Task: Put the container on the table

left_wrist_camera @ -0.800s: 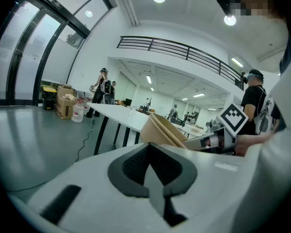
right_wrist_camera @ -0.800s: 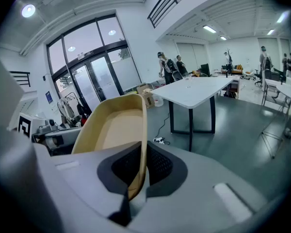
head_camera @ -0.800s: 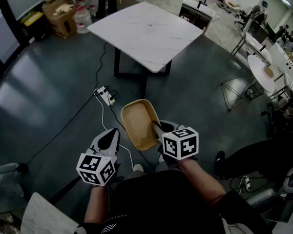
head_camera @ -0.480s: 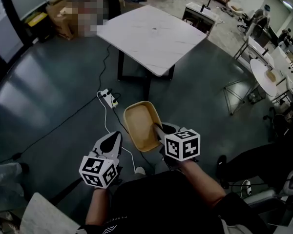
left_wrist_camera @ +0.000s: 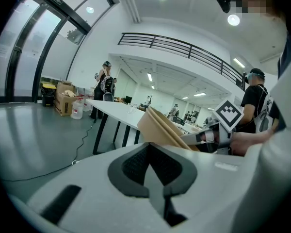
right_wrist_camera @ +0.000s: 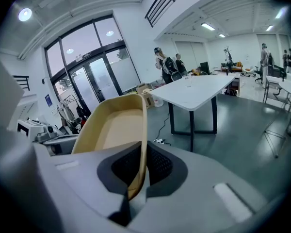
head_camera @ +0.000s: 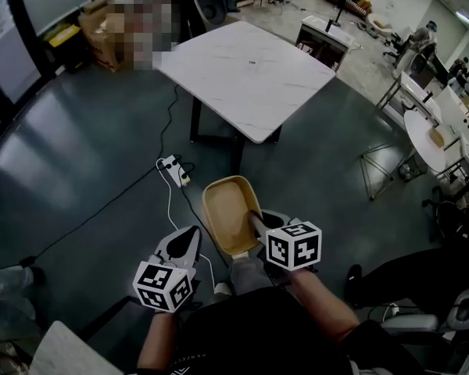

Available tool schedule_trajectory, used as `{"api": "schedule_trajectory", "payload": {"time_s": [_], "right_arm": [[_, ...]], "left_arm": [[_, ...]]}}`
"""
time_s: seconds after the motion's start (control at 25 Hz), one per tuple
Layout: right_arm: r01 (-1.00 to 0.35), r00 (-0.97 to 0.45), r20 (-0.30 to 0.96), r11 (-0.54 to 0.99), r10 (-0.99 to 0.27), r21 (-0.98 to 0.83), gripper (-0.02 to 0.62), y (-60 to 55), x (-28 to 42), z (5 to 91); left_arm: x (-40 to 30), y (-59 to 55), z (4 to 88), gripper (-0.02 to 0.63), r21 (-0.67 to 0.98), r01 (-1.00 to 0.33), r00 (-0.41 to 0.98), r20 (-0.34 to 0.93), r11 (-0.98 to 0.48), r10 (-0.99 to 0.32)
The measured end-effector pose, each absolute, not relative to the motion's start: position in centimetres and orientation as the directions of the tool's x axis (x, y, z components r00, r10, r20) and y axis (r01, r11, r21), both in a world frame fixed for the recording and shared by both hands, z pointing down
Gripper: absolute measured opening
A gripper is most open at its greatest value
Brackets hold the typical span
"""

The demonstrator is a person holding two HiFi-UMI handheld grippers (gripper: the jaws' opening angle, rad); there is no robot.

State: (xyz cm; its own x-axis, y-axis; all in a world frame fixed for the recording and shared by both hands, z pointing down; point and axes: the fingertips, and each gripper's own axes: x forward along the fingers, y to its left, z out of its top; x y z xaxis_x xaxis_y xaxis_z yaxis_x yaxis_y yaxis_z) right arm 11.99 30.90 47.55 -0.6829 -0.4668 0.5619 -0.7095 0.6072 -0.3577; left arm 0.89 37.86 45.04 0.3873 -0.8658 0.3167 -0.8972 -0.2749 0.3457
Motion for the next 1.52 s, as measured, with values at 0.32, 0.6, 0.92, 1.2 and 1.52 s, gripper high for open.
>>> {"api": "schedule_trajectory", "payload": {"time_s": [0.32,0.6,0.92,1.2,1.52], "right_arm": [[-0.673,-0.712,0.561,0.638,-0.422,-0.375,0.009,25.2,10.7,47.6],[-0.648,-0.728,0.565,0.660,-0.388,-0.381,0.009,19.5,9.9,47.5],[-0.625,-0.748,0.546,0.678,-0.377,-0.388,0.009,13.9,10.7,47.2],[-0.621,-0.749,0.549,0.683,-0.372,-0.385,0.009,10.7,12.0,47.6],[-0.618,-0.753,0.551,0.677,-0.361,-0.401,0.009,8.6,12.3,47.7]], "left_arm": [[0.0,31.6,44.4,-0.009,0.330,-0.913,0.348,0.320,-0.241,-0.881],[-0.5,26.6,43.9,-0.009,0.325,-0.925,0.303,0.328,-0.195,-0.895],[0.0,22.0,43.8,-0.009,0.299,-0.941,0.261,0.339,-0.160,-0.904],[1.4,19.0,44.0,-0.009,0.273,-0.949,0.250,0.352,-0.156,-0.902],[1.2,17.4,44.1,-0.009,0.268,-0.954,0.230,0.373,-0.133,-0.899]]}}
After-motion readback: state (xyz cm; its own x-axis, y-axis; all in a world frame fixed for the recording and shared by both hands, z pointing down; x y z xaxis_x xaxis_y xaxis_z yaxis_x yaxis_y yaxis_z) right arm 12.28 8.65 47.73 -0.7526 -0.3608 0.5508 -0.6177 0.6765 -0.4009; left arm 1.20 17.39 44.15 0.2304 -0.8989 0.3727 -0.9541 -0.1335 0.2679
